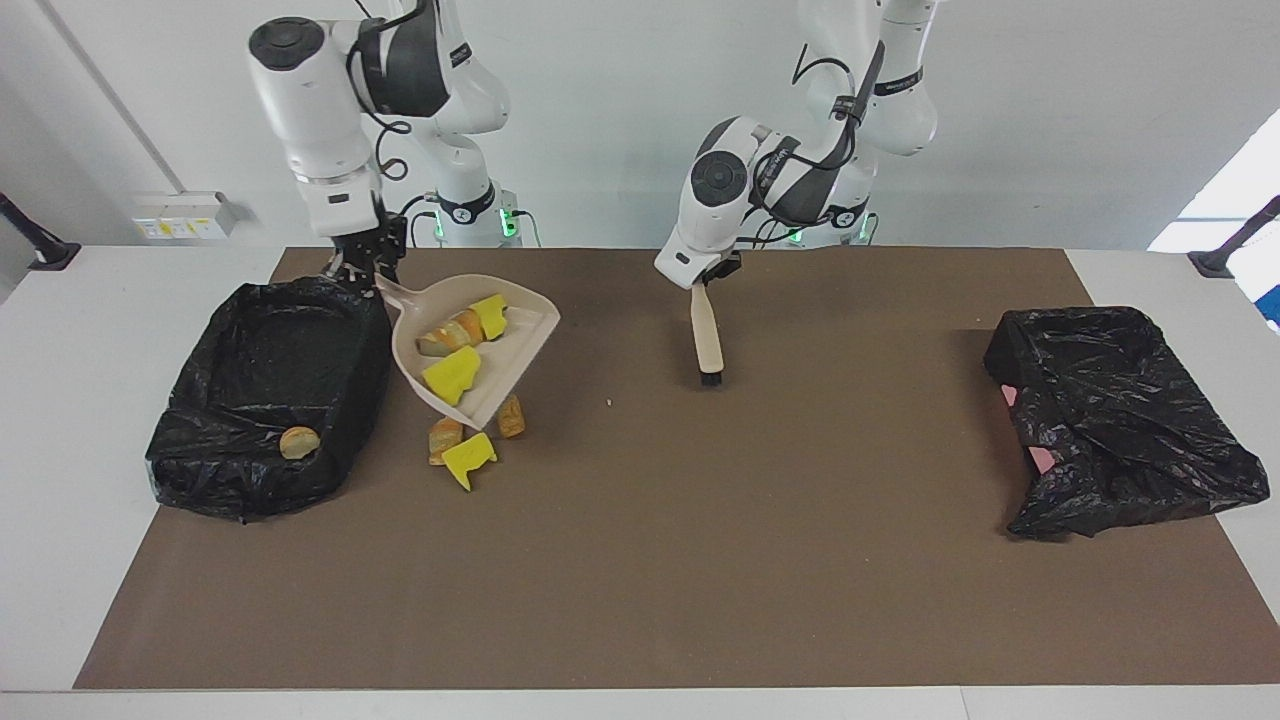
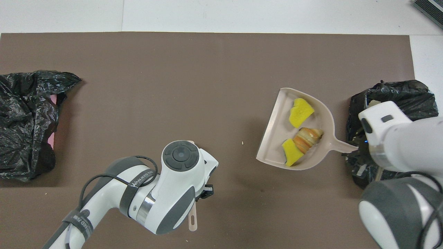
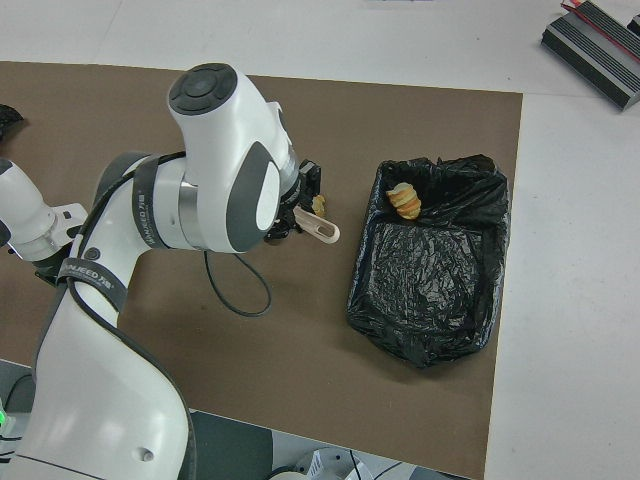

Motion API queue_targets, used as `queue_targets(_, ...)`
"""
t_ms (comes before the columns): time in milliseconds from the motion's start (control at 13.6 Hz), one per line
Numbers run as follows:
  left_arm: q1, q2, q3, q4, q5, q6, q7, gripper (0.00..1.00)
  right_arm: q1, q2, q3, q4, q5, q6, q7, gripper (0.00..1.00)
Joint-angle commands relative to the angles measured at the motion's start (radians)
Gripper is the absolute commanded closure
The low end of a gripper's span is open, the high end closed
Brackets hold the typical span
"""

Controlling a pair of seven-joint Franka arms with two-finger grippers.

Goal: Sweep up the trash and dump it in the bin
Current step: 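Carry the dustpan with the right gripper over the nearby black bag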

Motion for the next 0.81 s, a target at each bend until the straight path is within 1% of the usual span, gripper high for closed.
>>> queue_targets(0,-0.06,-0.093,0.014,-0.134,-0.029,0.113,-0.015,1.0,-0.15,0.017,-0.007,0.03,0.009,-0.014,-0.164,1.0)
queue_targets(147,-0.074,-0.094,0.014,-0.16,-0.034,0.127,-0.01,1.0,-0.266,0.019,-0.007,0.049,-0.056,0.004,-0.302,1.0)
queue_targets(295,-0.079,-0.093,0.014,-0.165,-0.034,0.13,-0.01,1.0,-0.345,0.071,-0.01,0.09,-0.135,0.017,-0.392,1.0)
queue_targets(368,-0.079,-0.093,0.014,-0.165,-0.035,0.128,-0.01,0.72,-0.374,0.083,-0.012,0.092,-0.175,0.05,-0.429,1.0)
queue_targets(442,-0.079,-0.088,0.014,-0.157,-0.038,0.122,-0.015,0.01,-0.382,0.083,-0.012,0.089,-0.235,0.082,-0.46,1.0)
queue_targets(663,-0.047,-0.062,0.022,-0.113,-0.04,0.113,-0.008,0.0,-0.365,0.082,-0.01,0.066,-0.468,0.161,-0.569,1.0)
queue_targets(736,-0.003,-0.052,0.02,-0.085,-0.038,0.108,-0.008,0.0,-0.344,0.079,-0.006,0.052,-0.531,0.175,-0.583,1.0)
